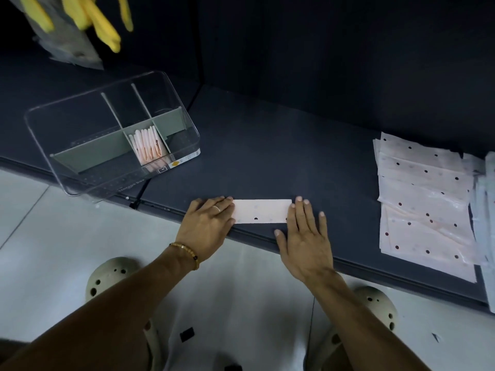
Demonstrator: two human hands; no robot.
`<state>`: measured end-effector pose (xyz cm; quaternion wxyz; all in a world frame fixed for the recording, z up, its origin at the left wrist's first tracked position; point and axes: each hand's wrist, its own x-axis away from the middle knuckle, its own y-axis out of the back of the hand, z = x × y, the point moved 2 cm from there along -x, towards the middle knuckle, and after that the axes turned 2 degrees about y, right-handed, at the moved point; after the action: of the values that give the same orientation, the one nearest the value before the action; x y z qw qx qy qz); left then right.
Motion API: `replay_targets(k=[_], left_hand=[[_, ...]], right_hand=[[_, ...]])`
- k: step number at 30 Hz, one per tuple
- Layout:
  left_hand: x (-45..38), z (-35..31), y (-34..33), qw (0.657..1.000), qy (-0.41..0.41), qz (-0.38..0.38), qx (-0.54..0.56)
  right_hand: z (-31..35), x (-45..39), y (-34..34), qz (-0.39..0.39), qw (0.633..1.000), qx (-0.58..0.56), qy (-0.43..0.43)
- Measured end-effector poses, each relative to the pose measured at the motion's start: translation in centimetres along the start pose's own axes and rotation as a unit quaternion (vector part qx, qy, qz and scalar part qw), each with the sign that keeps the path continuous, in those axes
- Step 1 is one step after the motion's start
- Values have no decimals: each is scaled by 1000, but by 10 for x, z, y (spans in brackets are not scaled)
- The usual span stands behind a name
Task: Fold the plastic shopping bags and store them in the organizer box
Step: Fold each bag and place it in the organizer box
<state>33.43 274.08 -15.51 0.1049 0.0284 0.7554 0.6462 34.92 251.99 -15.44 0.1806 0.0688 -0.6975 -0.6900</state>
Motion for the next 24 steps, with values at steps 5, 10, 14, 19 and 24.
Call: replay_targets(k=[5, 10, 14, 19, 24], left_hand=[[19, -3, 5, 998, -33, 54, -5], [19, 2, 10, 991, -54, 94, 75], [1, -10, 17, 994, -53, 56, 83], [-14, -24, 16, 956, 61, 94, 270], [-22, -25, 11, 904, 167, 102, 380]], right_hand=[[37, 6, 1, -74, 990, -76, 93], [31, 4, 0, -88, 985, -131, 75], [38, -1, 11, -114, 974, -188, 61], [43, -13, 13, -83, 925, -369, -31], [27, -26, 18, -41, 874, -467, -125]])
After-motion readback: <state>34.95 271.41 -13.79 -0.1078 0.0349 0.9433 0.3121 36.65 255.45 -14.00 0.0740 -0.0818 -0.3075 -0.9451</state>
